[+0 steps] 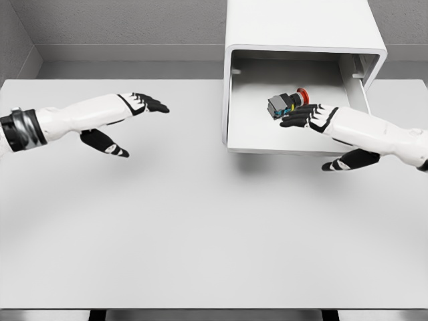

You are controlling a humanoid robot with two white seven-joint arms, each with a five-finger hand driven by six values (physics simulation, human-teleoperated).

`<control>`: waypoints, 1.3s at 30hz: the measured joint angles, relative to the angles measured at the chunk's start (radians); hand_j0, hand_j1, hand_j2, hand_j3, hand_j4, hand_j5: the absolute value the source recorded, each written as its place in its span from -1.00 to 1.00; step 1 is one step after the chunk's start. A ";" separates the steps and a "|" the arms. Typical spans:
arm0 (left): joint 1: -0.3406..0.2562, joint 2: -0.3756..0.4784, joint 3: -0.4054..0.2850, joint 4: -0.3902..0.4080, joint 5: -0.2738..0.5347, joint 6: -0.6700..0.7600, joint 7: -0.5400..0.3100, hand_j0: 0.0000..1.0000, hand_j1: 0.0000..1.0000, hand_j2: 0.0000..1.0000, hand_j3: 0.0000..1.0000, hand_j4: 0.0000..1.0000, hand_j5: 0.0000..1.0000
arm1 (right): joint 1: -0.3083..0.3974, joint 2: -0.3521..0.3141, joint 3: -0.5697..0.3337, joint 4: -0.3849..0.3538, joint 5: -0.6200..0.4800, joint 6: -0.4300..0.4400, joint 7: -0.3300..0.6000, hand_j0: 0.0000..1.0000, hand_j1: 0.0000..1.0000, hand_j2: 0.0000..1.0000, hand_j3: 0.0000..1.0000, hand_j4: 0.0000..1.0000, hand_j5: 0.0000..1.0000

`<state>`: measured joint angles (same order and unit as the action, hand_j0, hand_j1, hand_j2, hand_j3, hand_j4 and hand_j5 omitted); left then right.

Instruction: Slide open multi-storey tabletop storage cabinets and put open load switch and slide close multi-storey tabletop storage cabinets

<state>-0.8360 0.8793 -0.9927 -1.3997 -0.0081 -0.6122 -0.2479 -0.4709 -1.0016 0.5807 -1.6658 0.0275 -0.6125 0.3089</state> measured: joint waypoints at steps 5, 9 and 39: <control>0.009 -0.018 0.007 0.022 -0.003 0.000 -0.001 1.00 1.00 1.00 1.00 1.00 1.00 | 0.000 0.015 -0.008 0.022 0.001 0.000 0.012 1.00 1.00 1.00 1.00 1.00 1.00; 0.035 -0.021 0.027 0.029 -0.003 0.000 -0.001 1.00 1.00 1.00 1.00 1.00 1.00 | -0.003 0.020 -0.009 0.030 0.001 0.000 0.014 1.00 1.00 1.00 1.00 1.00 1.00; 0.087 -0.013 0.082 0.061 -0.003 0.000 0.001 1.00 1.00 1.00 1.00 1.00 1.00 | -0.057 0.087 -0.010 0.121 0.001 0.000 0.037 1.00 1.00 1.00 1.00 1.00 1.00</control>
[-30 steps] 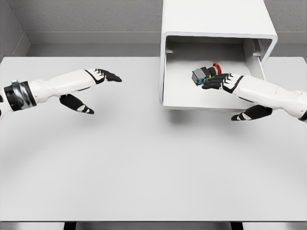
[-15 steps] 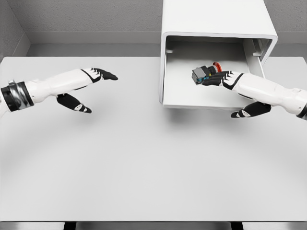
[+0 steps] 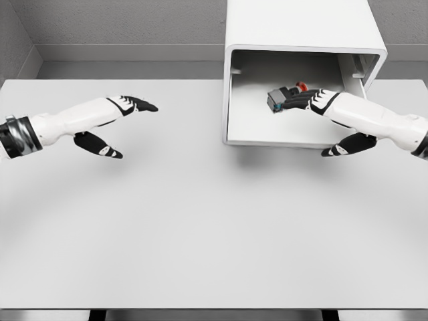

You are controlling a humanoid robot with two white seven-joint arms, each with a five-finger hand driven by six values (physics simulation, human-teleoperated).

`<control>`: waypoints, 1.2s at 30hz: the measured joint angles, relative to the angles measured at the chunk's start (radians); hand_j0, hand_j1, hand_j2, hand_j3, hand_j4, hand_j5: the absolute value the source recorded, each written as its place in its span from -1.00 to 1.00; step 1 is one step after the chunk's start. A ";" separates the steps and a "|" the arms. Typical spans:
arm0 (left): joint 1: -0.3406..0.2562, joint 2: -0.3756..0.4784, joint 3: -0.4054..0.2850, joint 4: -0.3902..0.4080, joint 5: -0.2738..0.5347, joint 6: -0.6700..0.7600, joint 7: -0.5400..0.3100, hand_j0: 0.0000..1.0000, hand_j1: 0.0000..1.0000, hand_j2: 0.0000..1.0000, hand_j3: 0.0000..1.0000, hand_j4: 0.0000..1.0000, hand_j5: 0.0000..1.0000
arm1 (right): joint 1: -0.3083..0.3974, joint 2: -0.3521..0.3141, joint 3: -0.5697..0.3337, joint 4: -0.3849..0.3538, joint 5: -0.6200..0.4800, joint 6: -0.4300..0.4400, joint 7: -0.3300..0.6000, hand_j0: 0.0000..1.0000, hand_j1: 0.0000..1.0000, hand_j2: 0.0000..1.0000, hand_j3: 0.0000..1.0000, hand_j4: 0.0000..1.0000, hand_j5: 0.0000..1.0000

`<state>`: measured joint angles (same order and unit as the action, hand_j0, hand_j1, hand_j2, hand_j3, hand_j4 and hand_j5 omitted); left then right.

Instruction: Slide open multi-storey tabletop storage cabinets and put open load switch and slide close multi-storey tabletop storage cabinets

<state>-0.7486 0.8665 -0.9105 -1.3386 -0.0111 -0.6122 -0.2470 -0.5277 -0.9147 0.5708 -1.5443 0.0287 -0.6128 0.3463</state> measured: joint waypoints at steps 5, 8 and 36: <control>0.041 0.003 0.020 0.012 -0.001 0.000 0.000 1.00 1.00 1.00 1.00 1.00 1.00 | -0.008 0.006 0.001 0.013 0.000 0.000 0.001 1.00 1.00 1.00 1.00 1.00 1.00; 0.041 0.004 0.030 0.018 -0.001 0.000 -0.001 1.00 1.00 1.00 1.00 1.00 1.00 | -0.014 0.008 0.001 0.022 0.000 0.000 0.001 1.00 1.00 1.00 1.00 1.00 1.00; 0.057 -0.009 0.047 0.058 -0.006 0.000 -0.011 1.00 1.00 1.00 1.00 1.00 1.00 | -0.101 0.113 0.008 0.159 0.000 0.000 0.070 1.00 1.00 1.00 1.00 1.00 1.00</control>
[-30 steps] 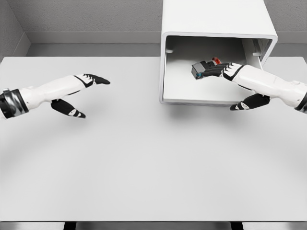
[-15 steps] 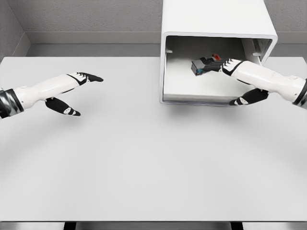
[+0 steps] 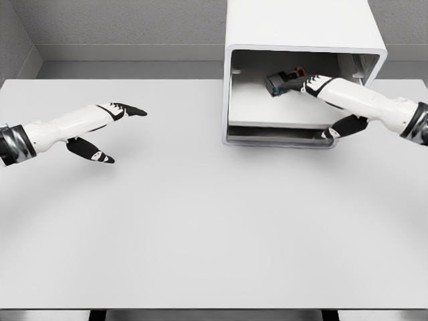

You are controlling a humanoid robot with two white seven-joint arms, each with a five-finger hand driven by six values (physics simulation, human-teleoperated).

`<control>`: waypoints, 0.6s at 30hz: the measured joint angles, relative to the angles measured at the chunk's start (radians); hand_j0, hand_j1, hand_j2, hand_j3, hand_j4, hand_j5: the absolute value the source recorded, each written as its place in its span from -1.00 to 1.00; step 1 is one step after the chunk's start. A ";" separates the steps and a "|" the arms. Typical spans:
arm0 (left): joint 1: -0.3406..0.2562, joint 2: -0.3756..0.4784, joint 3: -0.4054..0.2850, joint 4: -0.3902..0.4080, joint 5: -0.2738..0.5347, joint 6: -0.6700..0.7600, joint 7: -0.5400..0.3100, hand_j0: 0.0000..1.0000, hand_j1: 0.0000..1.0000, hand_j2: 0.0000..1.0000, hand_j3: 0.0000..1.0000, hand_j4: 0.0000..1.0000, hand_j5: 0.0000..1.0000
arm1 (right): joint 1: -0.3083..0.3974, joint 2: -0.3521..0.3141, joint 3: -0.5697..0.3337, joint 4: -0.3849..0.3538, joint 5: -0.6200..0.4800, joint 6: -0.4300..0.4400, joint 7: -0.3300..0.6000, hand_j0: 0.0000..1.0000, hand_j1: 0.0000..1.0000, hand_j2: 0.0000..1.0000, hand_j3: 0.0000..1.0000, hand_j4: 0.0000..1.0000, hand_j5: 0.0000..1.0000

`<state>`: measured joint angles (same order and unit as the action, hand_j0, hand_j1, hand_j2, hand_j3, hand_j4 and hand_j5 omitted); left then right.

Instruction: Slide open multi-storey tabletop storage cabinets and put open load switch and slide close multi-storey tabletop storage cabinets

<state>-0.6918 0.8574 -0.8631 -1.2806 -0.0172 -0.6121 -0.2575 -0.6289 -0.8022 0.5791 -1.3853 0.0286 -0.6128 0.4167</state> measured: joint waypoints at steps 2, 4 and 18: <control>0.000 0.000 0.000 0.000 0.000 0.000 0.000 1.00 1.00 1.00 1.00 1.00 1.00 | -0.014 0.005 0.001 0.014 0.000 0.000 0.005 1.00 1.00 1.00 1.00 1.00 1.00; 0.000 0.000 0.000 0.000 -0.001 0.000 0.000 1.00 1.00 1.00 1.00 1.00 1.00 | -0.031 0.018 0.001 0.034 -0.001 0.000 0.016 1.00 1.00 1.00 1.00 1.00 1.00; 0.000 -0.001 0.000 0.001 -0.002 0.000 -0.001 1.00 1.00 1.00 1.00 1.00 1.00 | -0.081 0.098 0.017 0.162 0.002 0.000 0.069 1.00 1.00 1.00 1.00 1.00 1.00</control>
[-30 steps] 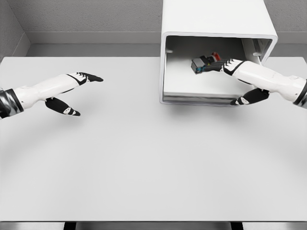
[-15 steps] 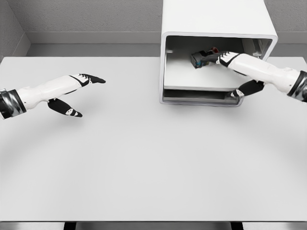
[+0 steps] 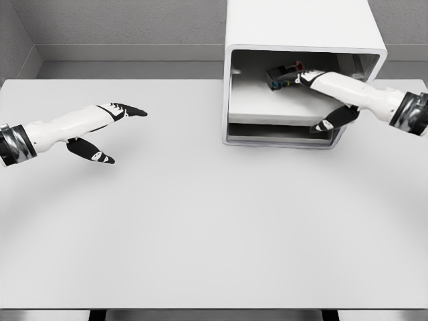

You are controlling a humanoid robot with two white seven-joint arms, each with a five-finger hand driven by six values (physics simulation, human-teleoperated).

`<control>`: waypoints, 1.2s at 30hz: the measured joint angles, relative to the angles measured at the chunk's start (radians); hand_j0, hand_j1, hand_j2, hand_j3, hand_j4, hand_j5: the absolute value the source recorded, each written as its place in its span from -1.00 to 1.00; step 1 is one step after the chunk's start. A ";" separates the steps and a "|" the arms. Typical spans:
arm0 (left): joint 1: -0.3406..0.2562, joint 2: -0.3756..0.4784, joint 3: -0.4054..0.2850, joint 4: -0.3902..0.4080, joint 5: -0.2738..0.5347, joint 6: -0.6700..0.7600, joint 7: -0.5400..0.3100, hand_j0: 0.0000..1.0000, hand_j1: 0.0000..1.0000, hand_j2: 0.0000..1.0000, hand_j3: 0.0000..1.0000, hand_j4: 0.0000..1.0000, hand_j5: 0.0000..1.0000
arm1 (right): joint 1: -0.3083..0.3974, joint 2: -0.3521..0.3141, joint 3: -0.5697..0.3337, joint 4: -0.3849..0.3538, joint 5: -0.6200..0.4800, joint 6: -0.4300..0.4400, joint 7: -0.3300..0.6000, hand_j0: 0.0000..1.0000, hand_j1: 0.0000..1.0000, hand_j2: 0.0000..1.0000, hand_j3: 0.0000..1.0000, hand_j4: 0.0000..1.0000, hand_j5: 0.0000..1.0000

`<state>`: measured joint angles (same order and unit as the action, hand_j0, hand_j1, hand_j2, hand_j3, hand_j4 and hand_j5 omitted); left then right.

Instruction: Slide open multi-storey tabletop storage cabinets and put open load switch and slide close multi-storey tabletop storage cabinets

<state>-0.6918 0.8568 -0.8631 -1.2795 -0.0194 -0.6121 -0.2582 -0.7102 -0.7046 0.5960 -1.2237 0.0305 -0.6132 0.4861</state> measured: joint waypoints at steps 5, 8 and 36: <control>0.000 -0.001 0.000 0.000 0.000 0.000 0.000 1.00 1.00 1.00 1.00 1.00 1.00 | -0.026 0.017 0.001 0.035 0.000 0.000 0.015 1.00 1.00 1.00 1.00 1.00 1.00; 0.000 0.000 0.002 -0.001 0.000 0.001 0.000 1.00 1.00 1.00 1.00 1.00 1.00 | -0.038 0.029 -0.002 0.059 -0.007 -0.009 0.042 1.00 1.00 1.00 1.00 1.00 1.00; 0.002 0.000 0.000 0.000 0.000 0.000 0.000 1.00 1.00 1.00 1.00 1.00 1.00 | 0.115 -0.398 0.001 -0.415 -0.096 0.000 -0.083 1.00 1.00 1.00 1.00 1.00 1.00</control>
<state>-0.6903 0.8567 -0.8631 -1.2791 -0.0195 -0.6121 -0.2582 -0.5952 -1.1029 0.5965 -1.6387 -0.0654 -0.6133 0.4027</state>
